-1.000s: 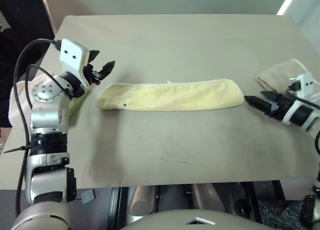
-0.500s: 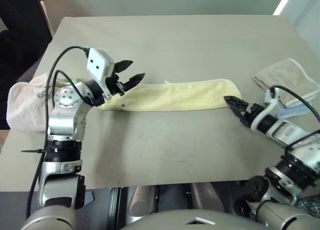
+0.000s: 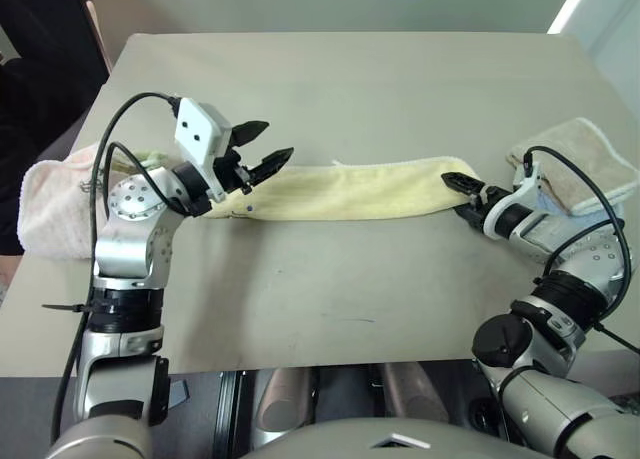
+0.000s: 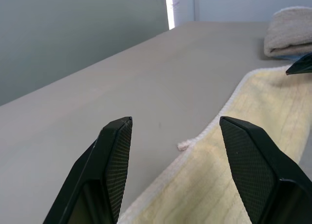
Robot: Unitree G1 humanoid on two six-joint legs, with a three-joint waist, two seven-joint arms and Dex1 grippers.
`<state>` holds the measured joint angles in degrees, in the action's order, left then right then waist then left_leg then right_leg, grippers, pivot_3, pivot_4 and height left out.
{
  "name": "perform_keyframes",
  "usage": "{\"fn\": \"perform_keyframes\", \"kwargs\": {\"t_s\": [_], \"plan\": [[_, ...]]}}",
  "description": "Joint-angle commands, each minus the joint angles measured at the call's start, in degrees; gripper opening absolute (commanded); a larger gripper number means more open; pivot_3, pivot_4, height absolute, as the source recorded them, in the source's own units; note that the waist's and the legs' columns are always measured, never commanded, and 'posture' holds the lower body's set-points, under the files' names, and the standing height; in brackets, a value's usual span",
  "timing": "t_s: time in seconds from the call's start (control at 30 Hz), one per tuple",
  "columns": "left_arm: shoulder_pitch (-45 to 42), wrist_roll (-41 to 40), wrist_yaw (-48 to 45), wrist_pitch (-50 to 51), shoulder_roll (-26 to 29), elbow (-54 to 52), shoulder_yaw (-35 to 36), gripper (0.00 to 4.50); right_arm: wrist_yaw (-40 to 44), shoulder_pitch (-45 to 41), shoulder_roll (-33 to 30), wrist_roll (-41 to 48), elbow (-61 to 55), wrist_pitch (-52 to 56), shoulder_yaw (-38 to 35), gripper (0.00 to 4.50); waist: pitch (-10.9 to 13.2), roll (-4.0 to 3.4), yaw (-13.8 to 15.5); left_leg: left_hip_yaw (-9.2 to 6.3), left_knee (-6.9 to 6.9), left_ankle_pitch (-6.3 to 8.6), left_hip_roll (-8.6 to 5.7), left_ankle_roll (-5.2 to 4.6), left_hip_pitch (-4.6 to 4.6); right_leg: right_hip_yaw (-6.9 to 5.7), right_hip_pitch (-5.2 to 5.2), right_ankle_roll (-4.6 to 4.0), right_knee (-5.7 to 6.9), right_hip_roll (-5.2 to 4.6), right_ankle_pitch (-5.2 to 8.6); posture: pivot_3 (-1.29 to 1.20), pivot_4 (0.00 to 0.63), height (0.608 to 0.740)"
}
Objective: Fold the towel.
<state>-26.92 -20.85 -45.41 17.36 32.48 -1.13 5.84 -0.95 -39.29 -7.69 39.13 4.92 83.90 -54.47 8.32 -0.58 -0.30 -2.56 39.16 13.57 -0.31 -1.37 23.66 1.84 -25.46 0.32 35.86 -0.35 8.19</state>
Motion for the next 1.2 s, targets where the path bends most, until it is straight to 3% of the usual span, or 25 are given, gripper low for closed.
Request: {"fn": "perform_keyframes", "kwargs": {"t_s": [0.03, 0.13, 0.27, 0.4, 0.57, 0.7, 0.8, 1.03, 1.13, 1.2], "plan": [[1.31, -1.13, 0.54, 1.02, 0.91, -3.67, 1.62, 3.08, -2.61, 0.15, -2.02, -0.12, -1.78, -2.82, -2.34, 2.42, 0.01, -0.01, 0.31, -0.01, -0.03, 0.0, 0.0, 0.01, 0.06, 0.0, -0.05, -0.03, 0.01, 0.0, -0.02, 0.0, 0.15, 0.735], [2.81, -1.54, 0.61, 1.92, 1.18, -5.03, 1.79, 3.08, -3.43, 0.54, -3.12, 1.02, -3.11, -3.45, -3.37, 1.34, 0.01, -0.01, 0.54, 0.0, -0.08, 0.07, 0.0, 0.03, 0.41, 0.0, -0.42, -0.38, 0.03, 0.0, -0.18, 0.0, 0.15, 0.735], [3.99, -1.57, 0.83, 2.68, 1.12, -6.09, 1.62, 3.08, -3.13, 1.42, -5.38, 1.97, -5.21, -4.09, -4.06, 0.04, 0.01, -0.02, 0.64, 0.01, -0.09, 0.23, 0.02, 0.11, 0.72, -0.14, -0.78, -0.17, 0.03, -0.02, -0.2, 0.0, 0.15, 0.735], [3.82, -1.65, 1.13, 3.35, 0.69, -6.1, 1.38, 3.08, -1.15, 2.22, -7.8, 2.46, -6.58, -5.8, -1.47, 0.04, 0.01, -0.02, 0.67, 0.02, -0.1, 0.35, 0.03, 0.13, 0.73, -0.16, -0.82, -0.04, 0.03, -0.03, -0.19, 0.0, 0.15, 0.735], [4.49, -0.98, 1.13, 3.63, 0.21, -6.58, -0.05, 3.08, 12.9, 7.7, -18.16, -0.03, -15.91, -14.28, 20.38, 0.04, 0.1, -0.17, 0.59, 0.06, -0.09, 0.37, 0.03, 0.11, 0.72, -0.15, -0.8, -0.04, 0.04, -0.05, -0.18, 0.0, 0.15, 0.735], [4.49, -0.94, 1.37, 3.97, -0.17, -6.44, -0.31, 3.08, 24.06, 10.86, -29.31, -9.11, -20.05, -26.46, 41.83, 0.04, 0.09, -0.16, 0.39, 0.03, -0.07, 0.33, 0.09, 0.12, 0.58, -0.16, -0.63, -0.12, 0.05, 0.01, -0.17, 0.0, 0.15, 0.735], [4.62, -0.87, 1.57, 4.04, -0.5, -6.6, -0.52, 3.08, 30.41, 9.85, -34.16, -15.79, -21.29, -34.14, 55.35, 0.04, 0.09, -0.16, 0.25, 0.03, -0.08, 0.26, 0.1, 0.16, 0.51, -0.15, -0.55, 0.12, 0.04, 0.02, 0.03, 0.0, 0.15, 0.735], [5.53, -0.89, 2.79, 4.3, -1.78, -7.69, -0.7, 3.08, 34.73, 1.55, -27.45, -27.16, -13.73, -42.97, 74.52, 0.04, 0.09, -0.15, 0.07, 0.04, -0.03, 0.02, 0.1, 0.11, 0.49, -0.13, -0.51, 0.2, 0.02, 0.03, 0.03, 0.0, 0.15, 0.735], [6.72, -1.07, 3.3, 4.58, -1.99, -9.07, -0.42, 3.08, 34.42, 0.08, -24.12, -30.07, -9.51, -45.0, 76.57, 0.04, 0.08, -0.15, 0.22, 0.03, 0.0, 0.01, 0.11, 0.1, 0.48, -0.13, -0.48, -0.28, 0.01, 0.01, -0.26, 0.0, 0.15, 0.735], [8.36, -1.38, 3.85, 5.02, -1.64, -10.49, 0.44, 3.08, 34.3, 0.08, -22.55, -30.58, -8.02, -45.16, 75.72, 0.48, 0.08, -0.15, 0.41, 0.0, -0.01, 0.0, 0.1, 0.09, 0.49, -0.14, -0.48, -0.37, 0.0, -0.01, -0.27, 0.0, 0.15, 0.735]]}}
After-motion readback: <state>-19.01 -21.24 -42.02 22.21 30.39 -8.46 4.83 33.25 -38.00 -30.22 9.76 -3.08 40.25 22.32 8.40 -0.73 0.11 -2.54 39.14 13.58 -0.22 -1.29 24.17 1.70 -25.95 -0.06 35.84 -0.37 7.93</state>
